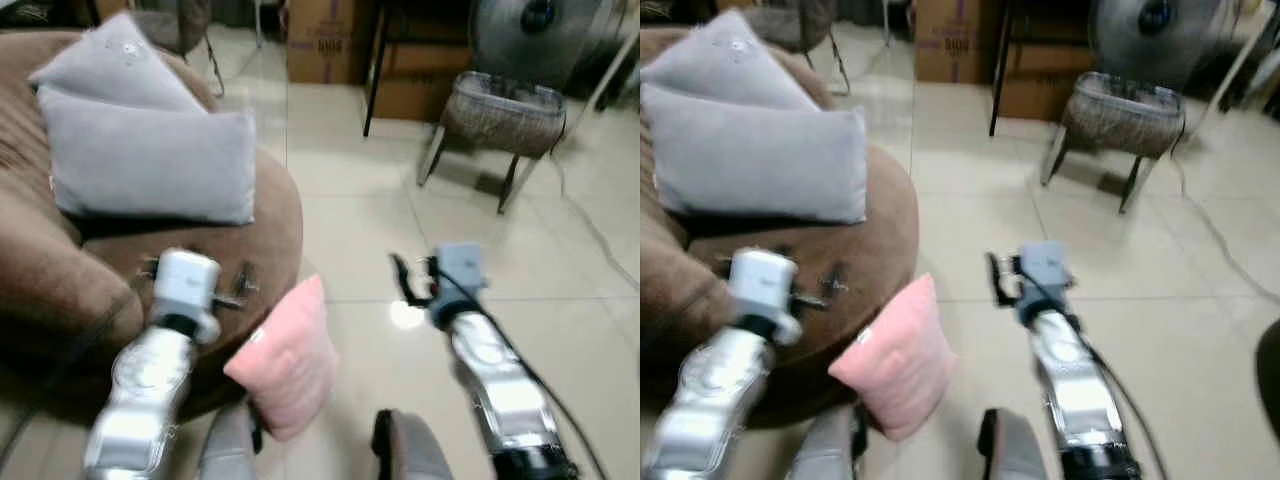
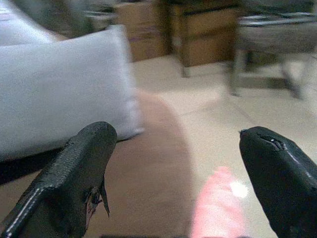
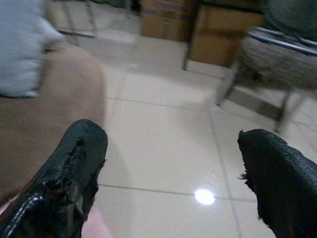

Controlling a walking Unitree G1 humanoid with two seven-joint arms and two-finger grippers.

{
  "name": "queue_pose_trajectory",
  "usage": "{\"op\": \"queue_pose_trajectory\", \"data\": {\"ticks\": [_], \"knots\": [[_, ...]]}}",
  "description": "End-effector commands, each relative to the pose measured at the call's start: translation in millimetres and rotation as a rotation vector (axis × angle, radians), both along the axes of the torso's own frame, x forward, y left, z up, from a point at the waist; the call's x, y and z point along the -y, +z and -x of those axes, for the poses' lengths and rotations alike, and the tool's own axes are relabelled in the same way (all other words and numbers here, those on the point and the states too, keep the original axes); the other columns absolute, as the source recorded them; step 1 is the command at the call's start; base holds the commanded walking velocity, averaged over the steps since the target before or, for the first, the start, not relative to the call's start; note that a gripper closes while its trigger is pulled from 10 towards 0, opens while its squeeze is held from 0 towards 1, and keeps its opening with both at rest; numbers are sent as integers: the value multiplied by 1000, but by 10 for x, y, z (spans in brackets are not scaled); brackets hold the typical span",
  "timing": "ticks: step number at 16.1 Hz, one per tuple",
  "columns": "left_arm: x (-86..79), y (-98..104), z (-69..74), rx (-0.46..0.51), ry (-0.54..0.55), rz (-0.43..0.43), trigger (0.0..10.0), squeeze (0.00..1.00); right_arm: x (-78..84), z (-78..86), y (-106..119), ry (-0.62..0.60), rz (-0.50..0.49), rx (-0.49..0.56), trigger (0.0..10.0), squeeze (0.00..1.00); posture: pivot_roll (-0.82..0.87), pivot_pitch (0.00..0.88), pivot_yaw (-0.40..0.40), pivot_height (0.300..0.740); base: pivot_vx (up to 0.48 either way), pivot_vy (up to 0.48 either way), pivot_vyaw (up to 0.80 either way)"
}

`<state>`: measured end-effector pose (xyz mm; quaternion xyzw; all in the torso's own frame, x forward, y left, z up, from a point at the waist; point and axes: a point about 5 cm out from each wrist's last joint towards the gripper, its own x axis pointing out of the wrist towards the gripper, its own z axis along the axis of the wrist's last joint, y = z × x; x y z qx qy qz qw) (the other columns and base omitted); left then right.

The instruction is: Move the pillow to the sofa from floor

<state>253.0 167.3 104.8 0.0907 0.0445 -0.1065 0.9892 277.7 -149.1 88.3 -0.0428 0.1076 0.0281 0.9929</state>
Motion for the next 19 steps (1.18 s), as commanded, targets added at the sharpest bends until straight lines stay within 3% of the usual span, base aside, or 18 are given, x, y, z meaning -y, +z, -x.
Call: {"op": "queue_pose_trajectory", "data": {"ticks": [1,7,14,19], "knots": [[-75,32,-10,10,22,-29,10000,0,-35,-14,27,5,-4,8,10000,0,60,0,-46,605,0,0,0],[-59,18,-14,6,5,-30,10000,0,-51,-14,25,13,-9,7,10000,0,61,0,-45,600,0,0,0],[-56,6,-10,0,-6,-36,10000,0,-44,-6,25,7,-9,12,10000,0,61,0,-41,520,0,0,0],[-47,0,3,-3,-14,-39,10000,0,-37,11,14,2,-9,15,10000,0,62,0,-36,515,0,0,0]]}}
